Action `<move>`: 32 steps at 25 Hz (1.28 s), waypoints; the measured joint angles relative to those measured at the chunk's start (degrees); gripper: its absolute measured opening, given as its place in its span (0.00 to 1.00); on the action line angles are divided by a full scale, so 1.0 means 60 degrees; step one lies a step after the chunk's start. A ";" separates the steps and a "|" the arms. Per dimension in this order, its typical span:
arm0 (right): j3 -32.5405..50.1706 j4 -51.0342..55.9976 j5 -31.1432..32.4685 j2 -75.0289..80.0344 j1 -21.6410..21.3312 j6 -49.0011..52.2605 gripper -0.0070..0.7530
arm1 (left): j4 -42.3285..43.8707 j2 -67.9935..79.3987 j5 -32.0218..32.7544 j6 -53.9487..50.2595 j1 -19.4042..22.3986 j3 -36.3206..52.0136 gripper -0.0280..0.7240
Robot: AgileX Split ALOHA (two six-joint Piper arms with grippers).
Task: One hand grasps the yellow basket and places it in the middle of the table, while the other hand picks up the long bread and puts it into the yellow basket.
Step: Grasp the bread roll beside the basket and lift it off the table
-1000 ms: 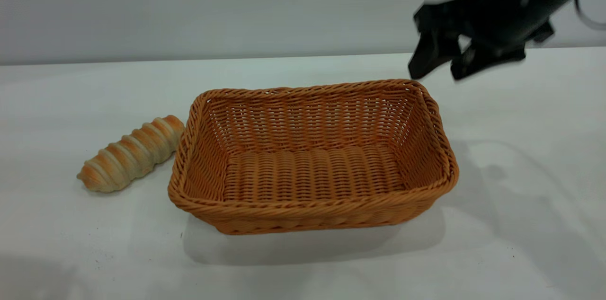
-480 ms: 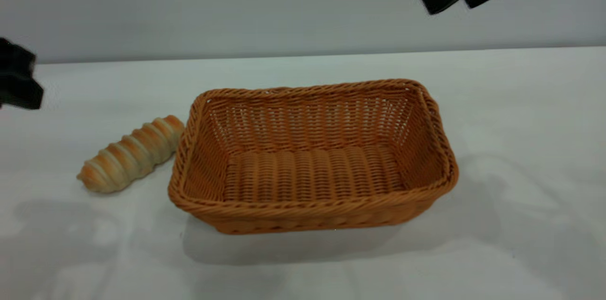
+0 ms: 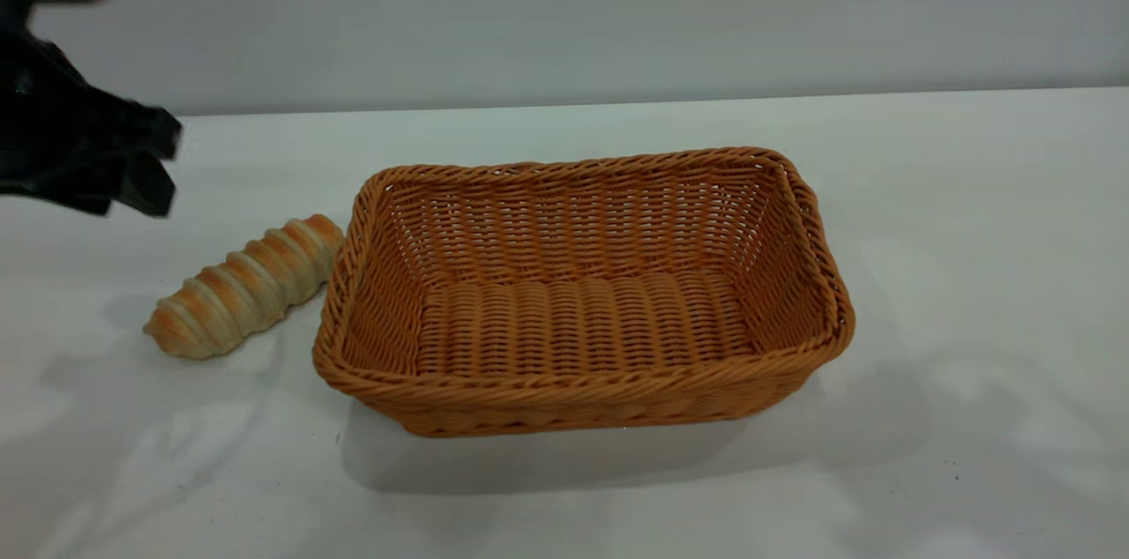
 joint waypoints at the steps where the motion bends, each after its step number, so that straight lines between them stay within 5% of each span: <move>1: 0.0000 -0.0013 0.0138 -0.0274 0.0000 0.0009 0.75 | 0.0000 0.0290 0.0044 0.0010 0.0000 -0.0165 0.62; 24: 0.0000 -0.0054 0.2012 -0.2851 0.0000 0.0486 0.72 | -0.0017 0.4154 0.0641 0.0289 -0.0061 -0.3008 0.61; 27: 0.0000 -0.0073 0.2012 -0.2851 0.0000 0.0494 0.71 | -0.0017 0.4186 0.0711 0.0289 -0.0061 -0.3077 0.51; 32: 0.0000 -0.0082 0.2012 -0.2851 0.0000 0.0494 0.70 | -0.0009 0.3948 0.0871 0.0311 -0.0061 -0.3086 0.15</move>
